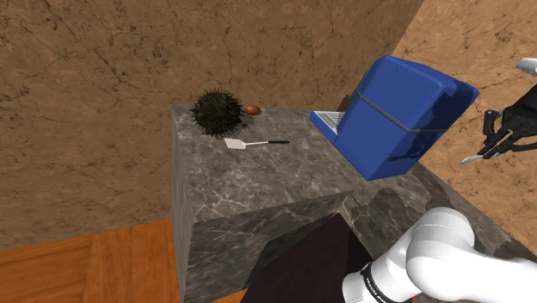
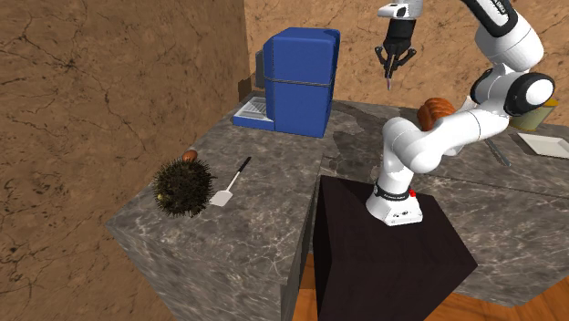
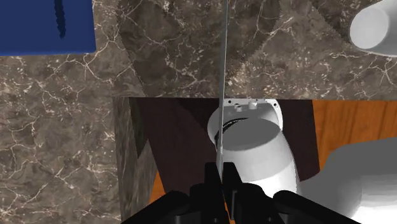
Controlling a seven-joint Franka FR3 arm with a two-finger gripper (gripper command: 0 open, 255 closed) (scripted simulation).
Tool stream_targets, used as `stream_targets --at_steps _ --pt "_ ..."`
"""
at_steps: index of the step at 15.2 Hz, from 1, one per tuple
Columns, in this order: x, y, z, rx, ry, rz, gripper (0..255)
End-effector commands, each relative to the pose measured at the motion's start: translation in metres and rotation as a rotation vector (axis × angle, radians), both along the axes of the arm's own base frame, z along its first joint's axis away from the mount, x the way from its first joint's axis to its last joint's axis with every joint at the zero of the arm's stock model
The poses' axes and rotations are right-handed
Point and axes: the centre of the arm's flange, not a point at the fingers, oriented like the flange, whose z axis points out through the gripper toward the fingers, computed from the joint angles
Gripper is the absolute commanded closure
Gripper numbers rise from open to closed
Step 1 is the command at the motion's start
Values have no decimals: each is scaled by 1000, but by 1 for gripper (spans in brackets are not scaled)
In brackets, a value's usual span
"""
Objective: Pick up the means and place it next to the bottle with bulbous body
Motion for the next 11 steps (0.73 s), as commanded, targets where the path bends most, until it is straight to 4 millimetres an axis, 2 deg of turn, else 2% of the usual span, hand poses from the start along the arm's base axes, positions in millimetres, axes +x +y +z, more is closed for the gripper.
stream_targets --at_steps 1,11 --pt "-28 -10 2 0 1 0 255" --pt "-150 -61 2 0 1 0 255"
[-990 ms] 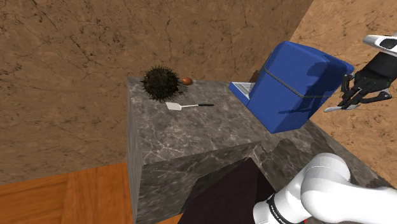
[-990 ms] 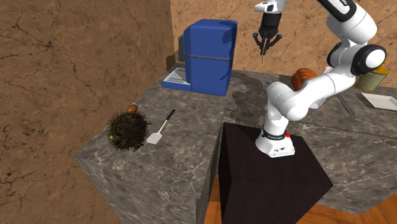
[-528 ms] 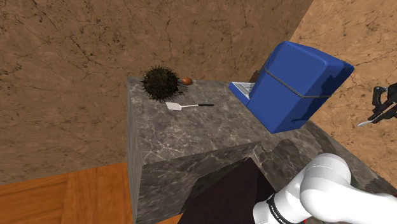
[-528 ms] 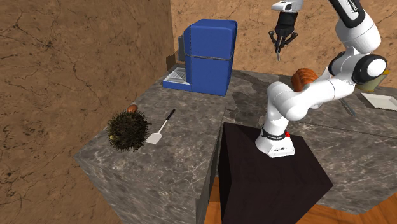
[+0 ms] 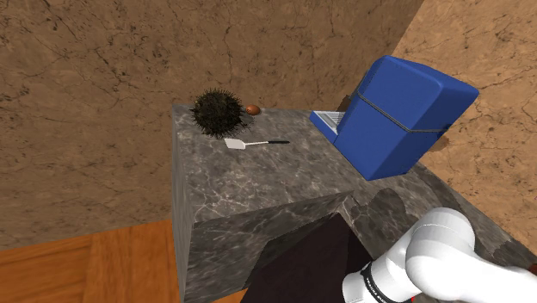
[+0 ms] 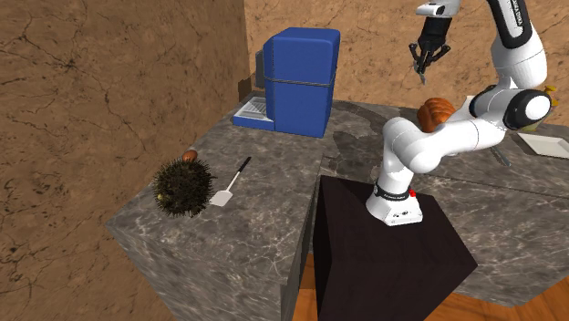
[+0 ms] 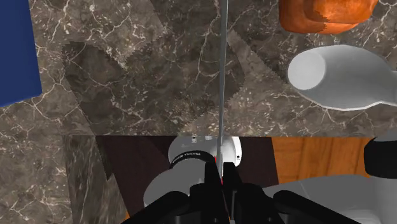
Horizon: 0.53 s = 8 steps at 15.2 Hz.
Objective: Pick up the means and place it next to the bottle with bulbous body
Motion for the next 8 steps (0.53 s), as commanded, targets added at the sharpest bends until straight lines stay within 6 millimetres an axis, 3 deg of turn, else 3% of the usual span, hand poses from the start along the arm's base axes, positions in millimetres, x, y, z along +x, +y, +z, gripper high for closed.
stream_targets --at_steps 1,8 --pt "-25 -11 2 1 2 0 255" --pt "-113 -49 2 1 2 0 255"
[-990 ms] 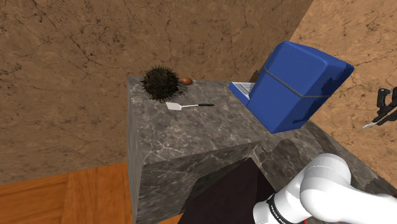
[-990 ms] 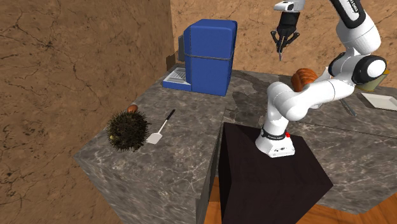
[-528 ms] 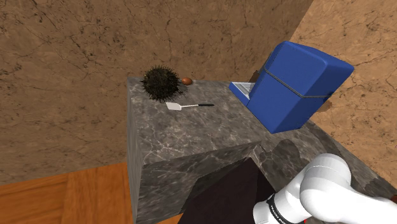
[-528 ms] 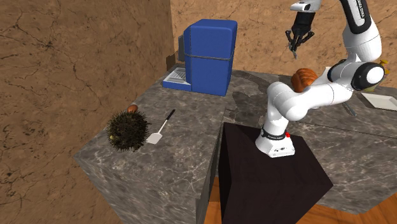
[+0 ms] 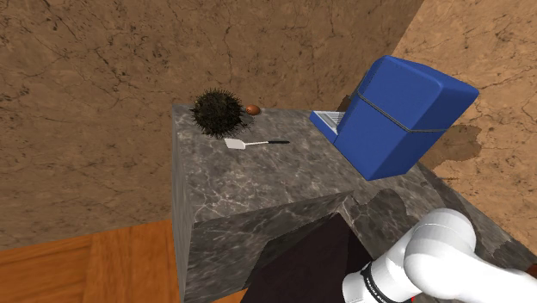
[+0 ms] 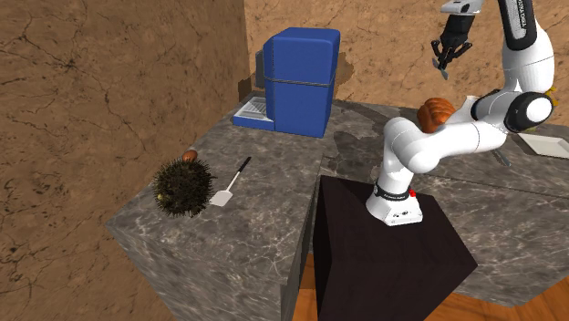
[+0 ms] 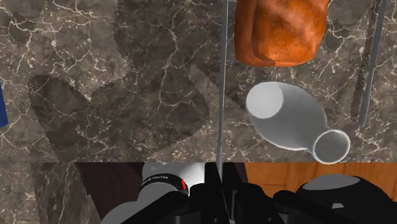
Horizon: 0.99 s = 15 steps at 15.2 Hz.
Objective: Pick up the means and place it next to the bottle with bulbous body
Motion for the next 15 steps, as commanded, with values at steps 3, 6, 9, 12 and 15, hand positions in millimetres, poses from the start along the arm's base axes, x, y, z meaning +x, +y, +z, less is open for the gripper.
stream_targets --at_steps 3,6,9,12,15 --pt "-15 -4 -16 1 4 3 255" --pt "-15 -4 -32 1 4 3 255" --pt "-15 -4 -48 1 4 3 255" --pt "-15 -4 -64 1 4 3 255" --pt "-15 -4 -80 1 4 3 255"
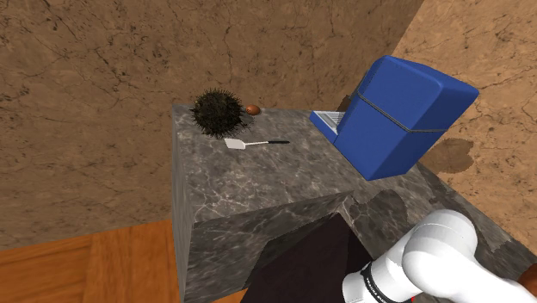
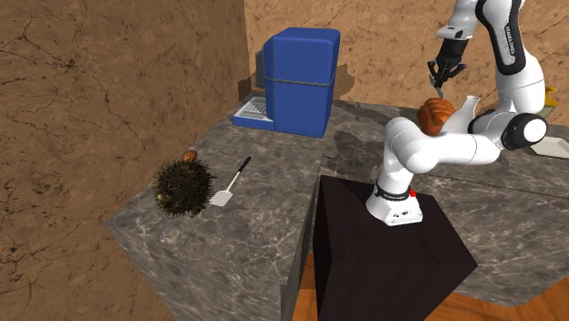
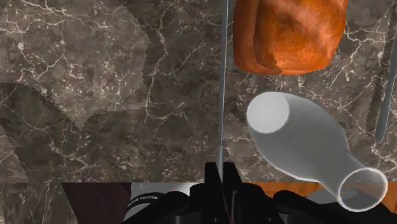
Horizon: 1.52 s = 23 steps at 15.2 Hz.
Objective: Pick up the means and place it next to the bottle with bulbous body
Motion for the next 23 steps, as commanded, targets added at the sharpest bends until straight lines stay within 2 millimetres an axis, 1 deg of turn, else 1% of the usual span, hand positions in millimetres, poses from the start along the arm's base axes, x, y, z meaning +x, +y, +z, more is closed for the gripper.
stream_targets --at_steps 1,23 --pt "0 0 -11 0 0 0 255" --pt "0 0 -127 0 0 0 255"
